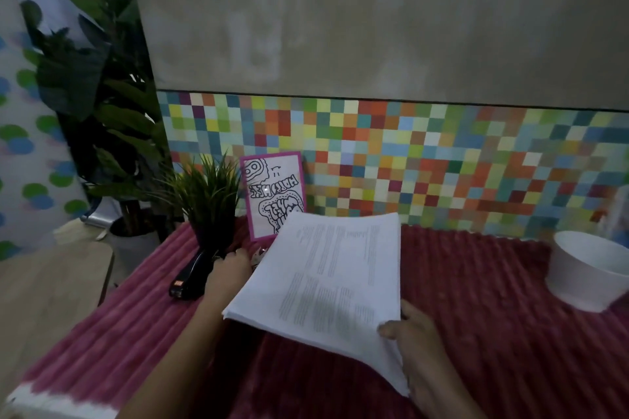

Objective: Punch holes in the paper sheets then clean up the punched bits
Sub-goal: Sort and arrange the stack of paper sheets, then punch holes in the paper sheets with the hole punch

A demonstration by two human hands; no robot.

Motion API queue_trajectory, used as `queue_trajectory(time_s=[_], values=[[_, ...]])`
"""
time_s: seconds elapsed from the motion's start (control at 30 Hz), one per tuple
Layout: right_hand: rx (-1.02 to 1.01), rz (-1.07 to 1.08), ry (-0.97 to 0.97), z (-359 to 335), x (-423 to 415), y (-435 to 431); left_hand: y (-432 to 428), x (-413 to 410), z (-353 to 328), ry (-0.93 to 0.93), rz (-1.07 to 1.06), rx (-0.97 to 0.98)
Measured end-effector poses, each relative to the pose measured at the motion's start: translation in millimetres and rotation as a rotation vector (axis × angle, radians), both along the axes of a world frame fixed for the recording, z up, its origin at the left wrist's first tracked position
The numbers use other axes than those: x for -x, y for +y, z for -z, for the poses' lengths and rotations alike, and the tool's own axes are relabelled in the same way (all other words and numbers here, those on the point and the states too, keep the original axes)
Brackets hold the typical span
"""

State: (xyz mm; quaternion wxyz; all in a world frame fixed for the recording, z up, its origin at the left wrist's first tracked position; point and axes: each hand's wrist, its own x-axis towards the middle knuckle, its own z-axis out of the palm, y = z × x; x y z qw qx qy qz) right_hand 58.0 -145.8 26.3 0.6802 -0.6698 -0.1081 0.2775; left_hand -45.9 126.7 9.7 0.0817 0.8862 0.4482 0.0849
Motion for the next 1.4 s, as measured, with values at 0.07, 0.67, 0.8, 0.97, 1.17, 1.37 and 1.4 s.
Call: queue_trajectory(time_s=[0.07,0.67,0.8,0.97,1.17,1.37,1.4], values=[[0.008,-0.005,0.003,2,6,2,-5,1,-4,-0.079,0.016,-0.001],[-0.264,-0.048,-0.214,-8,19,-8,-159,-27,-62,-1.041,0.213,1.17],[-0.641,-0.024,0.295,-10,6,-8,-189,-49,-51,-1.123,0.172,1.048],[-0.259,-0.055,-0.194,-25,-10,-12,-191,-62,-36,-1.093,0.422,1.03],[-0.618,0.093,0.622,-23,-49,2,-81,-62,-29,-0.554,0.167,0.3],[-0.394,-0.061,0.472,-6,-35,17,-23,-53,-3,-0.119,-0.209,0.181],[-0.355,-0.073,0.435,-3,-34,20,-20,-54,2,-0.148,-0.21,0.163]])
